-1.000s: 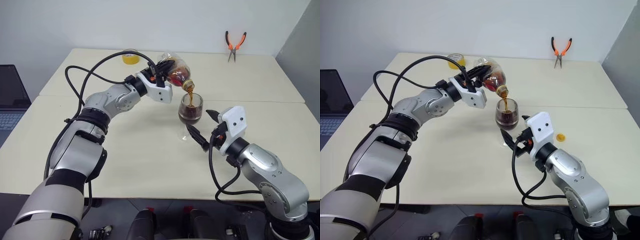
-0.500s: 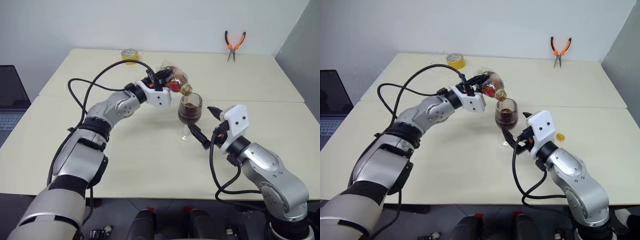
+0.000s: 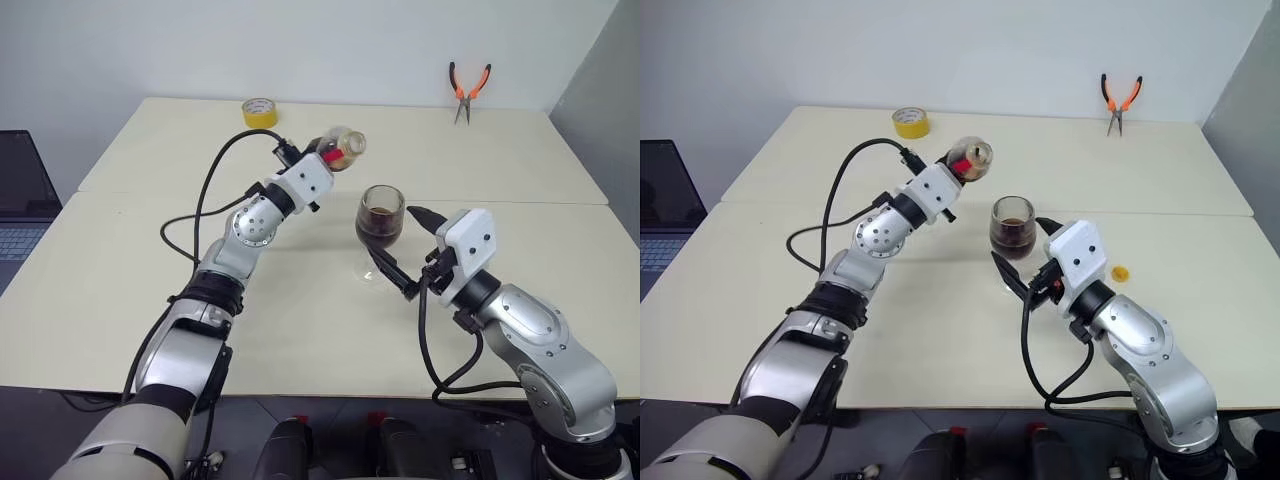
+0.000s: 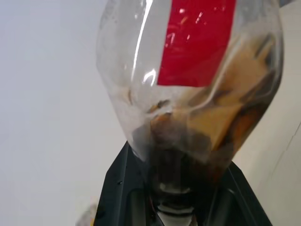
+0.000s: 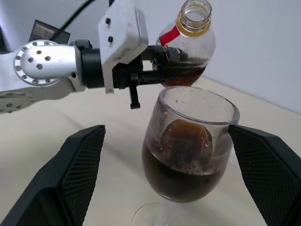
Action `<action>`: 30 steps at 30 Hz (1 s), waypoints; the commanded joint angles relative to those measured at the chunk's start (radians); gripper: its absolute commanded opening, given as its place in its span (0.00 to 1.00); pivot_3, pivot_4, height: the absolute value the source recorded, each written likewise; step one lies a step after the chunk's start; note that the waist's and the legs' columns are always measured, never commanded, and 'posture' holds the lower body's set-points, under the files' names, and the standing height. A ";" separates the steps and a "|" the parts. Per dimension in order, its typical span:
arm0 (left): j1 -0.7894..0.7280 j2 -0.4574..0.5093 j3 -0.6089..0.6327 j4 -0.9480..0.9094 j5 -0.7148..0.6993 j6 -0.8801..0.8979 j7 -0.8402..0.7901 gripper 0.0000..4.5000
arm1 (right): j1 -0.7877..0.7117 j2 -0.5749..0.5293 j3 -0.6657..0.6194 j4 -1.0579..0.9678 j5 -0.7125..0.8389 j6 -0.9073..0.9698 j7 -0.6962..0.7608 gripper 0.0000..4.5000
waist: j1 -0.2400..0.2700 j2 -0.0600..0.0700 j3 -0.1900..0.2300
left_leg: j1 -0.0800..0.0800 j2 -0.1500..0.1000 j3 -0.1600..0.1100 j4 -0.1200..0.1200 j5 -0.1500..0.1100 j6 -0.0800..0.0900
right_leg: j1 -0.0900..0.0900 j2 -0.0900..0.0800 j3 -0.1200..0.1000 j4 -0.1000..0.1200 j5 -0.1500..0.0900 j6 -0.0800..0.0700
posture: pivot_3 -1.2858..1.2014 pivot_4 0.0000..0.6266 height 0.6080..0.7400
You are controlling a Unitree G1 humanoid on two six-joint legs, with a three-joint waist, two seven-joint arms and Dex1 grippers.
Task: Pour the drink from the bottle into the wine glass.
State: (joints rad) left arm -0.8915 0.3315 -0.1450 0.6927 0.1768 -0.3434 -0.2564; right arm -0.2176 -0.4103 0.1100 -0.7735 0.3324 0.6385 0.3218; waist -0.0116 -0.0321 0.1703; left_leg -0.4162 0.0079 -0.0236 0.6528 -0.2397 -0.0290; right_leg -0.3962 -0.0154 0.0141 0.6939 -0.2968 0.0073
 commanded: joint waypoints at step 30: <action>0.163 -0.031 0.385 -0.069 -0.293 0.369 0.203 0.15 | 0.011 -0.017 -0.063 -0.075 0.236 0.062 0.081 1.00 | 0.007 -0.001 -0.001 | -0.001 0.001 -0.002 0.007 -0.003 0.004 | 0.001 0.000 -0.001 0.003 0.000 0.000 | 0.52 0.24 1.00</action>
State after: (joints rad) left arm -0.6920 0.2851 0.2296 0.6352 -0.1244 0.0684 -0.0642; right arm -0.1977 -0.4247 0.0616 -0.8244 0.5453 0.7144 0.3943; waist -0.0044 -0.0328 0.1697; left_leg -0.4173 0.0084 -0.0249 0.6596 -0.2424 -0.0246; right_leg -0.3948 -0.0154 0.0130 0.6966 -0.2971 0.0075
